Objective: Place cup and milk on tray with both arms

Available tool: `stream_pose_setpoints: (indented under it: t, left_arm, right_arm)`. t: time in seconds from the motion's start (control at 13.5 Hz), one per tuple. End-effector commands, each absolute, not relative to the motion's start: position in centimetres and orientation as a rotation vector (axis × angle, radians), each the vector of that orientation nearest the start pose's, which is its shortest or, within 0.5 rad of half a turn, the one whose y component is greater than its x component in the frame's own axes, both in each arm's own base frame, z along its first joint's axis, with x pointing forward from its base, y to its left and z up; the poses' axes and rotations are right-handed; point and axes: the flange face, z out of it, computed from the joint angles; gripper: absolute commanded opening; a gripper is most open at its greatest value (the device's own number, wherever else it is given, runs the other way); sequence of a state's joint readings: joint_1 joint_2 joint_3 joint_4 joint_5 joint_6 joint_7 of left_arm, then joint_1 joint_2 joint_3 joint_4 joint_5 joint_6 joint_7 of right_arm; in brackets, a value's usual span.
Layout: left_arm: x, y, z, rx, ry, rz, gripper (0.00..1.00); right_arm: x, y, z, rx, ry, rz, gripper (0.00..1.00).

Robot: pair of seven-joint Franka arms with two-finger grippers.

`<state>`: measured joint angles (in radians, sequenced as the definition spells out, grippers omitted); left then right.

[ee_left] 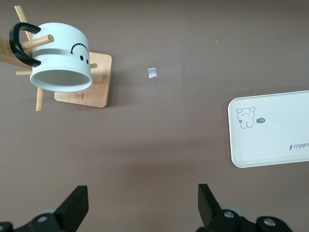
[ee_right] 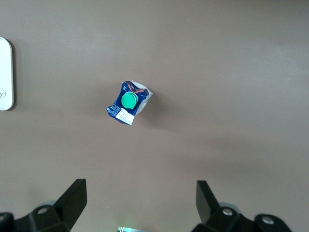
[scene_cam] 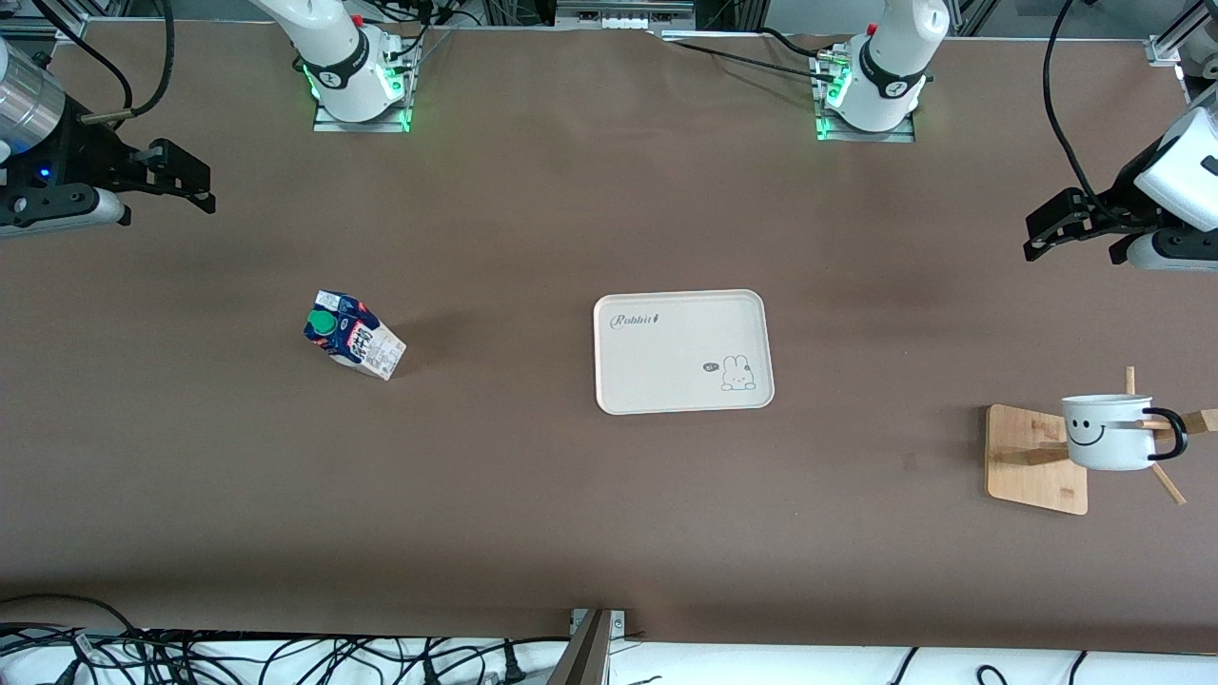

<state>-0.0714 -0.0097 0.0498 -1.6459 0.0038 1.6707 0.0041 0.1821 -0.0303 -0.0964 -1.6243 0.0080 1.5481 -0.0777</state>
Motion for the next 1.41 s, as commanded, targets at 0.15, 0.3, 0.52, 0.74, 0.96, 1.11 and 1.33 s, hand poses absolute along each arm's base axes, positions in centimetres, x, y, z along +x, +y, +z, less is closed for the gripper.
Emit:
stream_pose_setpoints:
  t: [0.15, 0.3, 0.52, 0.74, 0.96, 1.11, 1.33]
  left_arm:
    - [55.9, -0.9, 61.0, -3.119, 0.069, -0.05, 1.0]
    - [55.9, -0.9, 61.0, -3.119, 0.069, -0.05, 1.0]
    - [55.9, -0.9, 60.9, -3.119, 0.069, -0.048, 1.0]
    - [55.9, -0.9, 61.0, -3.119, 0.067, -0.05, 1.0]
    - [55.9, -0.9, 60.9, -3.119, 0.067, -0.048, 1.0]
    - [55.9, -0.9, 60.9, -3.124, 0.064, -0.048, 1.0]
    - [55.9, -1.0, 60.9, -3.129, 0.059, -0.048, 1.0]
  right_arm:
    - [54.2, 4.6, 61.9, -3.111, -0.278, 0.048, 1.0]
    - [54.2, 4.6, 61.8, -3.111, -0.278, 0.048, 1.0]
    - [54.2, 4.5, 61.7, -3.11, -0.273, 0.053, 1.0]
    - [54.7, 4.8, 59.6, -3.112, -0.253, 0.091, 1.0]
    - [56.2, 5.1, 55.5, -3.121, -0.181, 0.104, 1.0]
    - [57.7, 6.2, 52.2, -3.134, -0.075, 0.142, 1.0]
    - [59.9, 7.3, 47.0, -3.147, 0.094, 0.172, 1.0]
